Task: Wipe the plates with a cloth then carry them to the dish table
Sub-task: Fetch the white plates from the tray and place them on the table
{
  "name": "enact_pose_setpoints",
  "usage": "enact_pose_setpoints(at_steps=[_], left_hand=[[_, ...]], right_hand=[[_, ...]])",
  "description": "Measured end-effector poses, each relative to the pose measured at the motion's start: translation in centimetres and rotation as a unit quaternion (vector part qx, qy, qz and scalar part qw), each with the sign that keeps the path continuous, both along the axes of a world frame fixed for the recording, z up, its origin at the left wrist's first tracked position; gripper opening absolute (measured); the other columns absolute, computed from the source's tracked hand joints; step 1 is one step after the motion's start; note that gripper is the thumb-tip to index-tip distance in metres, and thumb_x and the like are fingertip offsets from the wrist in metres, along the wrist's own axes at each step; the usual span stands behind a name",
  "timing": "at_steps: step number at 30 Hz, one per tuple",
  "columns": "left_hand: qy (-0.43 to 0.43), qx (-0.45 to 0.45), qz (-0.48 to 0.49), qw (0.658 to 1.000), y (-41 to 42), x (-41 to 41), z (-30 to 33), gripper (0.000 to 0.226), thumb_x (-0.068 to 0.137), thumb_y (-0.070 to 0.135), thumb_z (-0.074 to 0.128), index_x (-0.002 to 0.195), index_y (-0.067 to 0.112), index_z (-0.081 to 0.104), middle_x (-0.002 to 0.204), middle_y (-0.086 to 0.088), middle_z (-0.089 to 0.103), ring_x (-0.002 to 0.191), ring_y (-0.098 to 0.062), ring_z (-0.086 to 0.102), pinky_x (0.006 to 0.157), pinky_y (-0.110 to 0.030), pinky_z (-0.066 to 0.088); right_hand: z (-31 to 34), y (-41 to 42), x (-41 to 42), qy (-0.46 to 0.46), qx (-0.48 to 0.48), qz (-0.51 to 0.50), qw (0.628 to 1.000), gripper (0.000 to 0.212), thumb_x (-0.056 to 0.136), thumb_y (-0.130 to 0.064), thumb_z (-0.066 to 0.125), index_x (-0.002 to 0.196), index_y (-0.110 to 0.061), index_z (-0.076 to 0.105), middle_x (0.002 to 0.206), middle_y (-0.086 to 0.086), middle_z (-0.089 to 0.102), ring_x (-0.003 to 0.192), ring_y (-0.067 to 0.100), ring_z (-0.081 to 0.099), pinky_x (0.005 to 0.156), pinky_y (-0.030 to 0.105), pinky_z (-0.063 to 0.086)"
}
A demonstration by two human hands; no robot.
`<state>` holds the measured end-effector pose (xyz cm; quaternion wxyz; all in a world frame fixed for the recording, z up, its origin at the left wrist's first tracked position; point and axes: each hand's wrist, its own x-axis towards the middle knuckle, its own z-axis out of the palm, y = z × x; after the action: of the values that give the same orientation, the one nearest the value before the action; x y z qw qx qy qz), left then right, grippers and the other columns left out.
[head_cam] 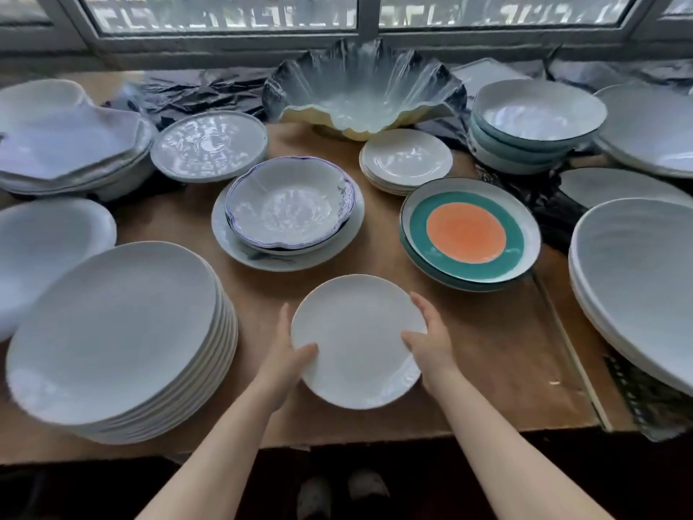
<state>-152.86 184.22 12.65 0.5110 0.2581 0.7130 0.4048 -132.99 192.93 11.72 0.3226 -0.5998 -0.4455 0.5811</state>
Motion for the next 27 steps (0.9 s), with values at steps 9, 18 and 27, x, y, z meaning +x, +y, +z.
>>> enact_pose_setpoints(at_steps=[9,18,27], left_hand=[[0.025,-0.016,0.051,0.998,0.9,0.2,-1.2,0.088,0.085,0.0,0.057,0.153,0.031,0.01,0.137,0.003,0.042,0.124,-0.02,0.044,0.108,-0.042,0.037],[0.019,-0.02,0.082,0.996,0.9,0.7,-1.4,0.082,0.088,0.006,0.055,0.152,0.033,0.013,0.137,0.004,0.04,0.126,-0.023,0.043,0.107,-0.044,0.037],[0.014,-0.009,0.16,0.987,0.6,1.9,0.1,0.076,0.089,0.003,0.05,0.153,0.026,0.016,0.153,-0.004,0.032,0.127,-0.023,0.043,0.095,-0.04,0.041]], right_hand=[[-0.9,1.0,-0.2,-0.009,0.019,0.031,0.999,0.066,0.078,0.01,0.052,0.135,-0.023,0.05,0.128,-0.002,0.055,0.12,0.019,0.051,0.102,0.044,0.045],[-1.7,1.4,-0.1,-0.038,0.032,0.049,0.998,0.066,0.078,0.006,0.056,0.136,-0.024,0.051,0.126,-0.007,0.056,0.117,0.013,0.052,0.099,0.035,0.047],[-1.4,2.0,-0.3,-0.135,0.044,0.086,0.986,0.066,0.076,-0.005,0.057,0.135,-0.034,0.053,0.122,-0.006,0.063,0.116,0.02,0.051,0.102,0.03,0.043]])
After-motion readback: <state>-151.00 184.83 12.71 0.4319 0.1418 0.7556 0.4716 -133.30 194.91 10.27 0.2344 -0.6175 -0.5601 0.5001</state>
